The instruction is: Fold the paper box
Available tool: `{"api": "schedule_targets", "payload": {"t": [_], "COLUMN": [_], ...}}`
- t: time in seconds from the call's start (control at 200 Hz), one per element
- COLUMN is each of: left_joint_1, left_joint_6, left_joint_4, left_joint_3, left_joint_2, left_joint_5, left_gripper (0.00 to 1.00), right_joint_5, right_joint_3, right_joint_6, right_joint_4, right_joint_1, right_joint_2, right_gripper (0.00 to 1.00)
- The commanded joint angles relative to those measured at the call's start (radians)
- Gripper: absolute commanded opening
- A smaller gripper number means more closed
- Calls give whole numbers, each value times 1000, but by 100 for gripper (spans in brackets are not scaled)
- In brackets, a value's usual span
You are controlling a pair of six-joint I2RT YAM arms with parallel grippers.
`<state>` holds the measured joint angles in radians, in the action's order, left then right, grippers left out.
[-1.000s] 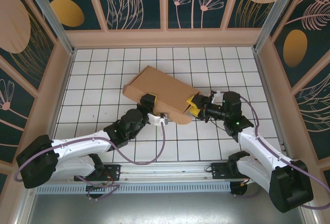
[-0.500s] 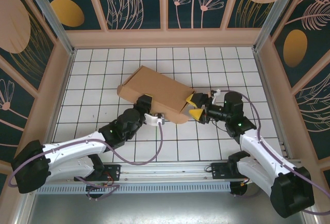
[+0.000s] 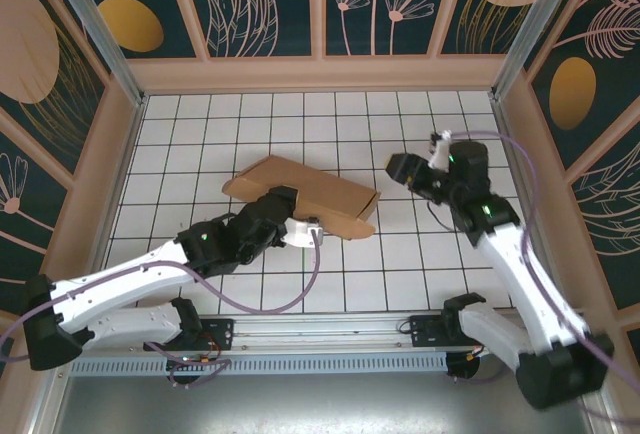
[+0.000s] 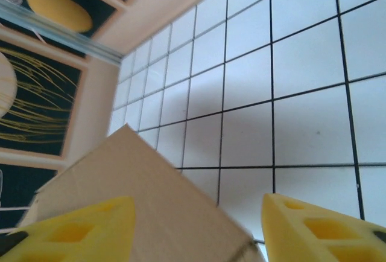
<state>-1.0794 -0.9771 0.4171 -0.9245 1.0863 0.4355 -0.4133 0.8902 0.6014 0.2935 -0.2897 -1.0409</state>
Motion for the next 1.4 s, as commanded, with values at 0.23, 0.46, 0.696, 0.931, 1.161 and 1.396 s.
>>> {"api": "schedule_targets", "payload": {"t": [0.23, 0.46, 0.696, 0.931, 1.161, 1.396], "left_joint_1": [-3, 13, 138, 210, 227, 226], "left_joint_6": [255, 296, 390, 414, 398, 382], "left_joint_4": [383, 289, 145, 43, -8, -71], "left_joint_3": [-264, -273, -211, -143, -129, -61], "left_joint_2": [218, 319, 351, 391, 413, 427], "left_joint_5": [-125, -203, -346, -428, -384, -376], "left_gripper": [57, 54, 53, 59, 74, 75], "right_joint_5": [-263, -305, -297, -326, -294, -107], "right_joint_3": [389, 482, 499, 547, 572, 562], "right_joint_6": [-386, -445, -454, -444, -431, -343], "right_joint_4": [103, 147, 173, 185, 199, 153], "right_joint_1": [-149, -223, -227, -227, -219, -146], "right_joint_2": [-777, -953, -1003, -1078, -1091, -927], "right_gripper": [32, 31, 33, 39, 43, 55]}}
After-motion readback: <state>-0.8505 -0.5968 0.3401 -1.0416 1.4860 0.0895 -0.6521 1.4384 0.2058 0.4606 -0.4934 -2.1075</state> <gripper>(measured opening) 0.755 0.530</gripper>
